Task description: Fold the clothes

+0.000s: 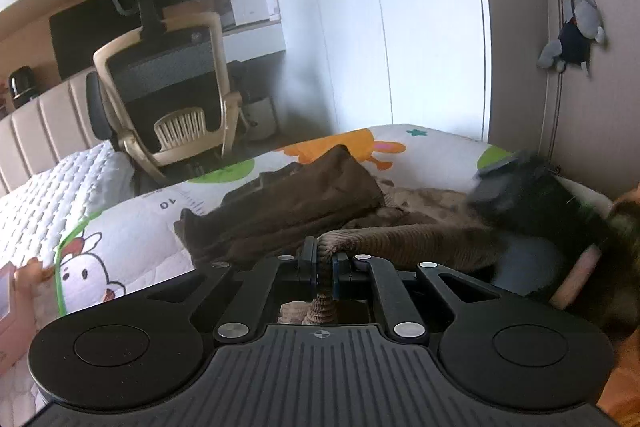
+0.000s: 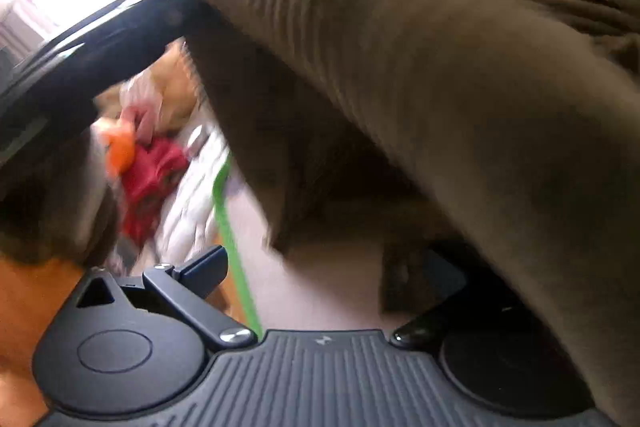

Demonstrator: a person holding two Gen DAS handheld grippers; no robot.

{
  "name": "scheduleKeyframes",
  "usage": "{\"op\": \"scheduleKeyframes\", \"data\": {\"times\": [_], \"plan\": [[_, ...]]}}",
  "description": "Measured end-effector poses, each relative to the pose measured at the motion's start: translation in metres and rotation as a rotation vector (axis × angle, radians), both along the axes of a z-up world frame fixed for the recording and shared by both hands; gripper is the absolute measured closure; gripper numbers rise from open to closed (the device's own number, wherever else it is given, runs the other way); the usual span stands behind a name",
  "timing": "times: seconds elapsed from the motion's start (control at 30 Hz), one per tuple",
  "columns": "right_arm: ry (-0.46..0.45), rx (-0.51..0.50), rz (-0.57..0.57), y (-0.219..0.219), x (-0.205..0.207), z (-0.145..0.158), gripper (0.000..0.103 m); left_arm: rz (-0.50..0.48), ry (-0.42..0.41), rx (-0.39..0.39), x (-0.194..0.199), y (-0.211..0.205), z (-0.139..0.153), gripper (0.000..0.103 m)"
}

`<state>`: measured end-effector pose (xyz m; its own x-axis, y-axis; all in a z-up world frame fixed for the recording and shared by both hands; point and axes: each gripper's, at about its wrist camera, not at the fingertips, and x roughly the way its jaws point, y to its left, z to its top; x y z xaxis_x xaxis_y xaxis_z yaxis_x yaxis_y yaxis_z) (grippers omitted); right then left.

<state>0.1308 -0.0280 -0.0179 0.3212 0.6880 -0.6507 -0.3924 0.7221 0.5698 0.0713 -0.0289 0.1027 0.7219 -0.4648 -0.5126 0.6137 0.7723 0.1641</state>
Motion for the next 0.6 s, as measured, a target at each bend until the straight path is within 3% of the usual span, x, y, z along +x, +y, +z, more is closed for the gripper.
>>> {"op": "scheduleKeyframes", "data": {"times": [0.03, 0.1, 0.23, 0.37, 0.6], "plan": [[0.038, 0.016, 0.001, -0.004, 0.006, -0.002, 0.0, 0.006, 0.002, 0.0, 0.001, 0.001, -0.001, 0.095], [0.026, -0.081, 0.026, -0.012, -0.019, 0.003, 0.0, 0.019, 0.006, -0.001, 0.002, 0.004, -0.004, 0.095], [-0.1, -0.348, -0.017, -0.027, -0.069, 0.017, 0.0, 0.021, 0.01, -0.003, 0.003, 0.007, -0.006, 0.095], [-0.177, -0.282, -0.168, -0.061, -0.079, 0.027, 0.0, 0.016, -0.007, -0.017, 0.002, 0.006, 0.0, 0.095], [-0.028, -0.021, -0.231, -0.072, -0.053, 0.01, 0.0, 0.019, -0.016, -0.017, 0.0, 0.005, 0.002, 0.095]]}}
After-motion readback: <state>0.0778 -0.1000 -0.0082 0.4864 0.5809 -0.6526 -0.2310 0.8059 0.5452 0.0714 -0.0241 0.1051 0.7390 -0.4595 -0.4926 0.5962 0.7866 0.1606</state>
